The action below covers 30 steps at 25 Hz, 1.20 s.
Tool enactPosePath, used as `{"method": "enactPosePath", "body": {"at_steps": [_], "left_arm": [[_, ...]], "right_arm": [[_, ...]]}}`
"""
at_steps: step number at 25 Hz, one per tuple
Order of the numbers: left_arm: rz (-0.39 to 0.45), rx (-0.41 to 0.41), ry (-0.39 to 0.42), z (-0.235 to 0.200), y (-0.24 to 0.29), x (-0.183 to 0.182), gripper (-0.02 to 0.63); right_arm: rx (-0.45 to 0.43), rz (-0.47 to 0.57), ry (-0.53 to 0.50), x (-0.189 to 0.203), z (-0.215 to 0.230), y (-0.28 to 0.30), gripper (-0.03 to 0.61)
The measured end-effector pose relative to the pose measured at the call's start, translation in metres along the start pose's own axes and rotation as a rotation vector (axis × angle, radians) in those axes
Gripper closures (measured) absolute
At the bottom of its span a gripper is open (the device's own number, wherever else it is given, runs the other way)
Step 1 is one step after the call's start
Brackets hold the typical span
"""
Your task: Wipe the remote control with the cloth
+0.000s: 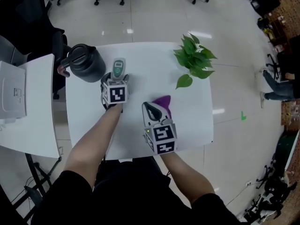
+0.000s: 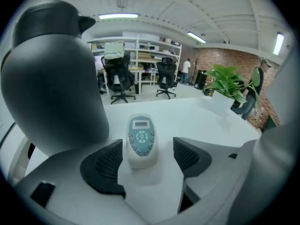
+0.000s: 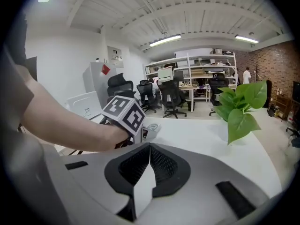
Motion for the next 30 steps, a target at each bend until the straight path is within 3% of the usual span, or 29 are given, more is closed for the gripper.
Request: {"method": "enactPosePath", "body": {"at_steps": [10,13,20,25,27,30], "left_arm": [[-0.043,-0.046,-0.072,-0.021,0.032,-0.001,0.298],[-0.046,-0.044,-0.043,-0.020,0.032,-0.001,0.354],[-0.063,-0.005,0.065,-0.009,0.006,-0.002,0.357],[-0.033,0.126,0.129,0.021,-0.027,0.001,0.357],[-0.027,0.161,0.162,0.030,-0.043,0.005,0.357],[-0.022,0.207,0.241,0.044,-0.067,0.013,0.357]], "right_arm": [[-0.009,-0.027,0.032,0.012,0.009,-0.004,0.561],[0.006,-0.025,0.037,0.013,0.014,-0.006,0.561],[0.054,-0.012,0.042,0.010,0.023,-0.013,0.558],[0.131,-0.038,0.048,0.021,0.041,-0.021,0.549],[0.166,-0.072,0.047,0.036,0.053,-0.023,0.526],[0.189,-0.133,0.051,0.055,0.065,-0.021,0.398]]}}
Point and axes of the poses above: the fingertips, and each gripper's own axes: y forward along the fingers, z to its right, x out of its underside, the point moved 3 cm from there along -y, backward along the fingers, and after that the axes turned 11 degrees about x, right-handed, at the moved point
